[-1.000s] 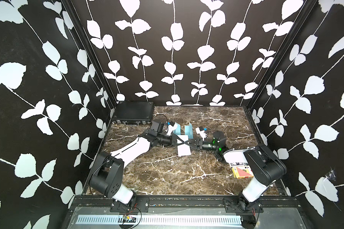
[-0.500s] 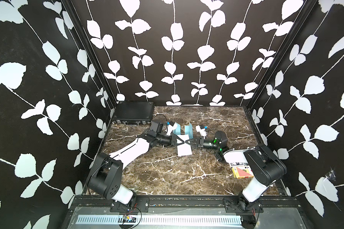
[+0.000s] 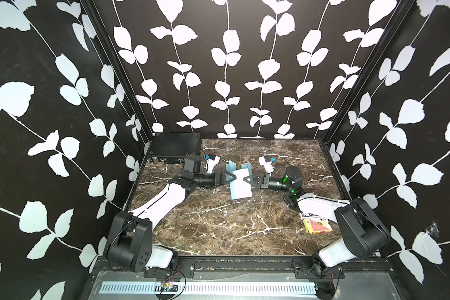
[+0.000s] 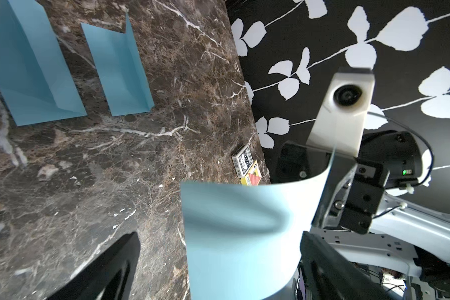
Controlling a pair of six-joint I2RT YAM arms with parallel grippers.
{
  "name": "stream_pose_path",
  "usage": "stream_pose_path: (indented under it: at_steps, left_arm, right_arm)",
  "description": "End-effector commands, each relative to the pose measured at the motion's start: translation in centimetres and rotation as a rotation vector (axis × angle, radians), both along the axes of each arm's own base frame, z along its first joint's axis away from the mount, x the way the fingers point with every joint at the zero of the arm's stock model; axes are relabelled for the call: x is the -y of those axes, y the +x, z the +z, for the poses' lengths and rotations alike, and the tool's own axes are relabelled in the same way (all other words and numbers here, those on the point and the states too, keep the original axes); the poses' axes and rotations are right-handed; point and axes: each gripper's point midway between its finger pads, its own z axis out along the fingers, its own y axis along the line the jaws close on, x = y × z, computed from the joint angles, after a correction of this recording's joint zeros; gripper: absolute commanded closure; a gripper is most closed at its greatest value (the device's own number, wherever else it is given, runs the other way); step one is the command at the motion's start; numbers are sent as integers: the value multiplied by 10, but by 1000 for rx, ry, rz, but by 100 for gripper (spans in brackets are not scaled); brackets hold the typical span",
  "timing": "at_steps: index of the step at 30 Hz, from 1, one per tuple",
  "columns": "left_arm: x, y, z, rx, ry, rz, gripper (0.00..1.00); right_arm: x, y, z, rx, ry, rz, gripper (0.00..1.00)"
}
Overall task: Fold the square paper along the opposite sides
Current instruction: Pick up the paper from the center of the board.
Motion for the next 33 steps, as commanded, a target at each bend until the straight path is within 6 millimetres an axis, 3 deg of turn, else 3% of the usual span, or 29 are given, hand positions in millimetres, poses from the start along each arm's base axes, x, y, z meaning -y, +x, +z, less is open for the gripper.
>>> stream_pose_path:
  at_steps: [1,7,13,22,29,33]
  left_arm:
    - [7,-3,18,49,-109,-28,1]
    - [9,-6,28,79,-147,-43,4]
    - [4,-10,25,85,-105,-31,30]
    - [2,-10,23,85,-82,-24,64]
    - [2,-8,17,62,-66,-19,97]
    - [1,-7,18,63,-45,-15,100]
  right_arm:
    - [-7,5,23,65,34,-26,100]
    - [-9,19,6,8,19,-47,100]
    - [-5,18,-8,2,-64,-44,100]
    - [9,11,-8,15,-125,-35,100]
    - [9,8,-6,18,-132,-15,100]
    - [10,8,-9,20,-144,-9,100]
